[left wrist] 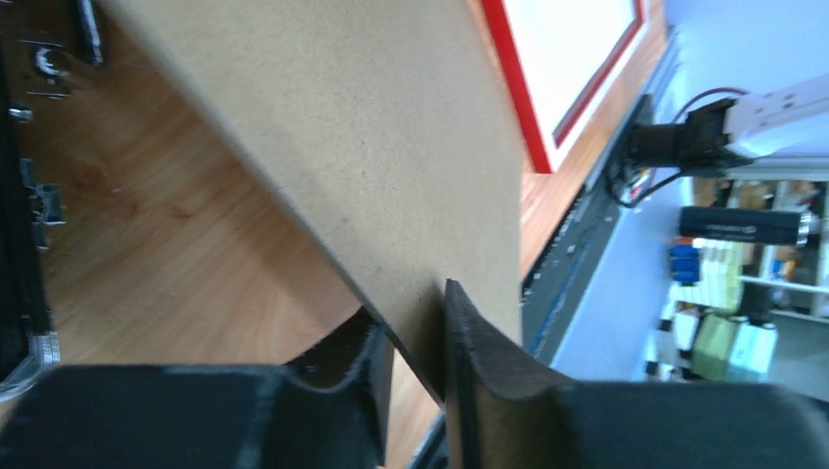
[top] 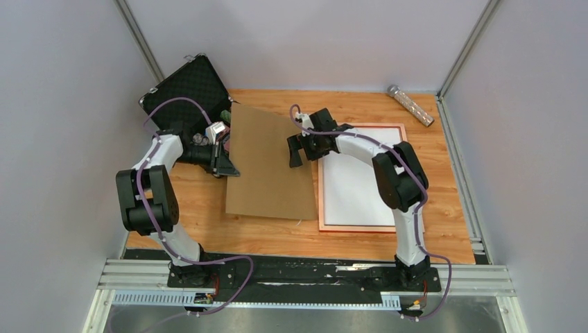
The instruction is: Put the photo into the frame
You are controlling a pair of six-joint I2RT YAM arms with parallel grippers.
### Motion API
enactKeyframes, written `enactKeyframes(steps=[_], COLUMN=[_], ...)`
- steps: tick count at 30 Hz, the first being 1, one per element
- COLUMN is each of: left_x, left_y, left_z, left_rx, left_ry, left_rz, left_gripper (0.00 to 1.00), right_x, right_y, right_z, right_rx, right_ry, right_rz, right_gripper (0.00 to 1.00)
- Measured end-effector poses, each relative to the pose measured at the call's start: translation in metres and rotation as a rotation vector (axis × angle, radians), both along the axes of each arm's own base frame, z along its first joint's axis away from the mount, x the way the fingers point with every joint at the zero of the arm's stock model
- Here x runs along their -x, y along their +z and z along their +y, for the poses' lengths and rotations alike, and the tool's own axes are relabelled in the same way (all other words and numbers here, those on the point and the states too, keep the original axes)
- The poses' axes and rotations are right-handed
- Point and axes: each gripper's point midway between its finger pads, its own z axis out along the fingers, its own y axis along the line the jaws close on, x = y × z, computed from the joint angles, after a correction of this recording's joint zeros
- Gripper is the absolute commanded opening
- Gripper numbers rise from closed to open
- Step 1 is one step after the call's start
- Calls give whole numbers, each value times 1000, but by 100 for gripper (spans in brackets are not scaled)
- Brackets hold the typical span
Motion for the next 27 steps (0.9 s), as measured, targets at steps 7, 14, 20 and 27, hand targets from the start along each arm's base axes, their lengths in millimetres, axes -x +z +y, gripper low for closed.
enactKeyframes(steps=[7, 14, 20, 27], left_x=[3, -5, -10, -20], left_y=[34, 62, 94, 142], left_z=[-4, -2, -1, 1], left_rx=[59, 21, -80, -250], left_ry=[49, 50, 43, 44], left_rz=[116, 88, -1, -148], left_gripper=[0, 0, 0, 0], right_x=[4, 6, 13, 13], right_y=[22, 68, 119, 165], right_z=[3, 6, 9, 8], right_rx=[-37, -99, -187, -297], right_ry=[-4, -6, 5, -11], right_rz=[-3, -61, -112, -122], right_gripper=[100, 100, 100, 100])
